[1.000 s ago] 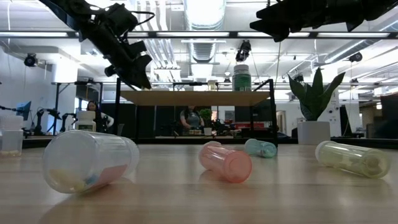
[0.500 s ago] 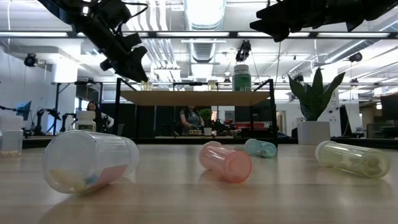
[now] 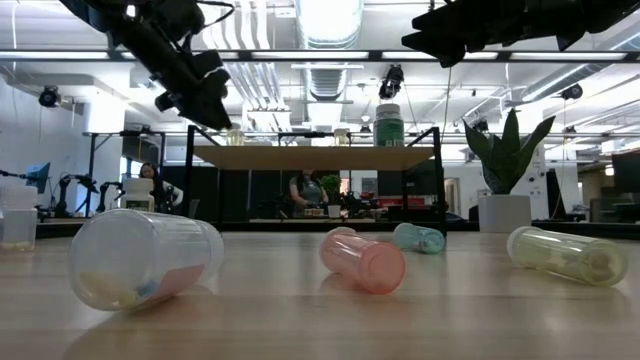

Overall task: Pick and place medicine bottles onto shelf by color
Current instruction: Put the transparent medicine bottle on the shelf

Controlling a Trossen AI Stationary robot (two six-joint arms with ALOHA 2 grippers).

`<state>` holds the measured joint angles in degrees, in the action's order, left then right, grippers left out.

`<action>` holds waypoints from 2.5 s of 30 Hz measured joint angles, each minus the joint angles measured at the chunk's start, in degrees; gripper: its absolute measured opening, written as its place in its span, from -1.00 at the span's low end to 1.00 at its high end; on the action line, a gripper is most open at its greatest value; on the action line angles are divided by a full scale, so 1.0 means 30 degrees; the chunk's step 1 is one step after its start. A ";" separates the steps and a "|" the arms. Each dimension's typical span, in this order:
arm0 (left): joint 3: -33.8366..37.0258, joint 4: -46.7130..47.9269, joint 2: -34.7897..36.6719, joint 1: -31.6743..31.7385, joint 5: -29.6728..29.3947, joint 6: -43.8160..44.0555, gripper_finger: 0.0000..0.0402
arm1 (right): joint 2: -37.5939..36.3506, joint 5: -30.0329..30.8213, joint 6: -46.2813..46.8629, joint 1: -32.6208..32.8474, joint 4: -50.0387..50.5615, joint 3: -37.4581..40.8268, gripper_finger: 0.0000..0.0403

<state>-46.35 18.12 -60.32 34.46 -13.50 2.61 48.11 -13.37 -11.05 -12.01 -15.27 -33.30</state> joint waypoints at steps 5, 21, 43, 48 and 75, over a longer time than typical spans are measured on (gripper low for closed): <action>0.0036 0.0662 0.1229 0.0000 0.0000 0.0000 -0.23 | -0.0006 0.0000 0.0015 0.0000 -0.0004 0.0000 0.30; 0.0640 0.2823 0.5782 -0.0029 0.0639 0.0000 -0.23 | -0.0001 0.0000 0.0036 0.0000 -0.0007 0.0000 0.30; 0.6251 0.0469 1.0970 -0.0036 0.1938 0.2011 -0.23 | -0.0004 0.0000 0.0209 0.0000 -0.0007 0.0000 0.30; 0.6251 0.0457 1.1035 -0.0036 0.1931 0.2011 -0.23 | -0.0006 0.0000 0.0197 0.0000 -0.0007 0.0000 0.30; 0.6251 0.0602 1.0326 -0.0022 0.1930 0.1644 -0.23 | 0.0000 0.0000 0.0153 0.0000 -0.0001 0.0000 0.30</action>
<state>-27.59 19.92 -29.34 34.39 -7.70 7.54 48.11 -13.37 -10.59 -12.01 -15.27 -33.30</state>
